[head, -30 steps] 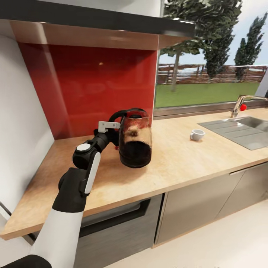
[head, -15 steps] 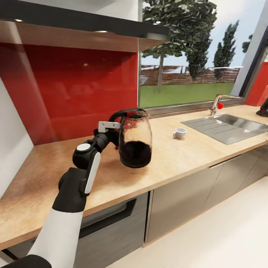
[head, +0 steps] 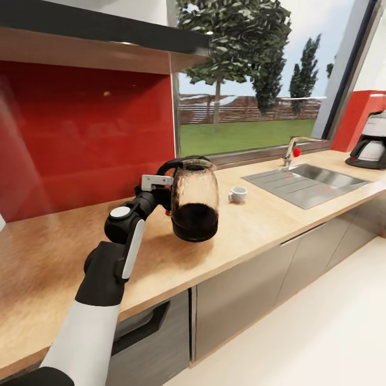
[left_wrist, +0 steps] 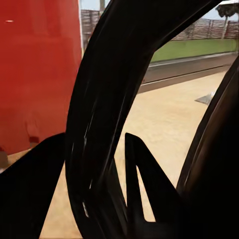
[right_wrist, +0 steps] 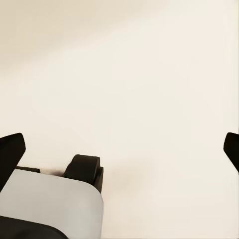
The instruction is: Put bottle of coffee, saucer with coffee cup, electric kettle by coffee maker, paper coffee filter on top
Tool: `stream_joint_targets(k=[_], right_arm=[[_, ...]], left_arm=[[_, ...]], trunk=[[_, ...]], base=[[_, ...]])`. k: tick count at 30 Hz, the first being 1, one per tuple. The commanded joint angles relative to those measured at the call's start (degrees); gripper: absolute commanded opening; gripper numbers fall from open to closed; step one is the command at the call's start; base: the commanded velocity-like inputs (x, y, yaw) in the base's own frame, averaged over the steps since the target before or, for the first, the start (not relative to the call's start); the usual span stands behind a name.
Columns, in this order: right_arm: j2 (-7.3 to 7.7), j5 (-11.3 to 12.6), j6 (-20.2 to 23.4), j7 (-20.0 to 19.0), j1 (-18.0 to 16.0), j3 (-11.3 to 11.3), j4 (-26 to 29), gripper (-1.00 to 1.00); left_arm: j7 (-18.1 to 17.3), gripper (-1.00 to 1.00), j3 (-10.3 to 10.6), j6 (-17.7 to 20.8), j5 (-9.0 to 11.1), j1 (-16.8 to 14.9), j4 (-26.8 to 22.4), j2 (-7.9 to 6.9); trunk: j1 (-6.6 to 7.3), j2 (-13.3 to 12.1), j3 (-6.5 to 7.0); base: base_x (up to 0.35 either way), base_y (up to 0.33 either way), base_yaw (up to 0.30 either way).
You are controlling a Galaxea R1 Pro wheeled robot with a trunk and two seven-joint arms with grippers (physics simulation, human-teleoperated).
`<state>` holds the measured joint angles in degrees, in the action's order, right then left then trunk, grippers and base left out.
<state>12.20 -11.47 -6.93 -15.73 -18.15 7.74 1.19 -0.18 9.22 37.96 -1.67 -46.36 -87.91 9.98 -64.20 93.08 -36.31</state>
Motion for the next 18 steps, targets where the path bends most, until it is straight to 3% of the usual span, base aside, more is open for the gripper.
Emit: stream_joint_targets(k=[1,18], right_arm=[[0.01,-0.6,-0.2,-0.2,0.0,0.5,0.0,1.00],[0.01,-0.6,-0.2,-0.2,0.0,0.4,0.0,1.00]], left_arm=[[-0.1,-1.00,0.0,0.3,-0.2,0.0,-0.1,0.02],[-0.1,-1.00,0.1,0.3,-0.2,0.0,-0.2,0.02]], trunk=[[-0.02,0.0,-0.06],[-0.02,0.0,-0.06]], base=[[0.223,-0.215,-0.240],[0.180,-0.224,-0.250]])
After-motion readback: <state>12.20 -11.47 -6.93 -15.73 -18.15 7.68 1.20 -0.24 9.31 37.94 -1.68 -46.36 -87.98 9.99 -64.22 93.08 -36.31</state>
